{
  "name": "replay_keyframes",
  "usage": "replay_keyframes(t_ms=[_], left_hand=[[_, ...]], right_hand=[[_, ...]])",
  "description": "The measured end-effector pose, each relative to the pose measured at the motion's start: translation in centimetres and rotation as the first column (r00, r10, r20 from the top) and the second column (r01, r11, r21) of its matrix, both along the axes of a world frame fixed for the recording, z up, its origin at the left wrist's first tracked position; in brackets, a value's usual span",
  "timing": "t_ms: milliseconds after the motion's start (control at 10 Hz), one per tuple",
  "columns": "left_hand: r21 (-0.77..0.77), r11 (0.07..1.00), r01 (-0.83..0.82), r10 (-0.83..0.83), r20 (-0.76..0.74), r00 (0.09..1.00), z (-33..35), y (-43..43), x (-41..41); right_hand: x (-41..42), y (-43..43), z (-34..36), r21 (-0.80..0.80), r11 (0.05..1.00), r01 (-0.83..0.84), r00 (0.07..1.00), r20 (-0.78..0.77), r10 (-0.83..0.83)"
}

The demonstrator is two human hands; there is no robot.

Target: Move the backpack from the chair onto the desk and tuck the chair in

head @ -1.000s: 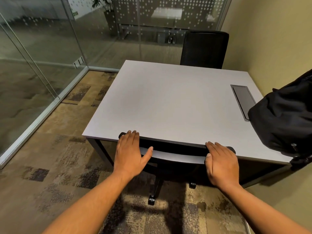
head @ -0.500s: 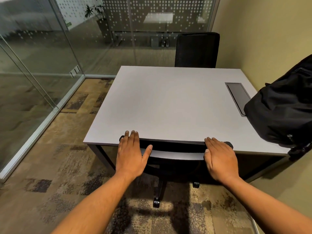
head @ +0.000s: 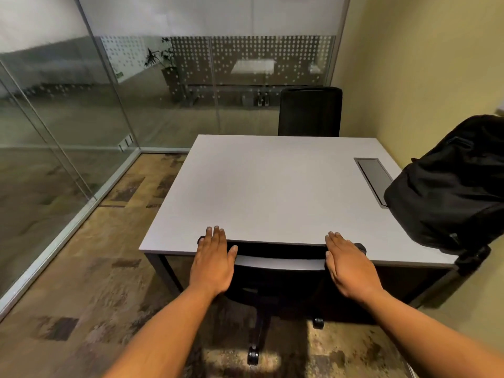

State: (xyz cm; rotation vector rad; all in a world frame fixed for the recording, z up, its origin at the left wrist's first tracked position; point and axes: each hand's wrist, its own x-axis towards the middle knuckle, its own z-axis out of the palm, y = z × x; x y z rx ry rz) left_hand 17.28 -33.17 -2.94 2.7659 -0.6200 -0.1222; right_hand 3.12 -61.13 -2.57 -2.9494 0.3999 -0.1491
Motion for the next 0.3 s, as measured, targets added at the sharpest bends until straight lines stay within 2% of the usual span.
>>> replay_keyframes(t_ms=[100,300], left_hand=[[-0.041,0.999,-0.015,0.015,0.002,1.0,0.6,-0.2,-0.4],[-0.136,0.991,0.002,0.013,0.109,0.994,2.0,-1.7,0.0]], right_hand=[[0.1,0.1,0.8,0.012,1.0,-0.02,1.0,0.016,0.02],[1.7,-0.2,3.0,0.001,1.0,-0.005,0.991,0.132,0.005]])
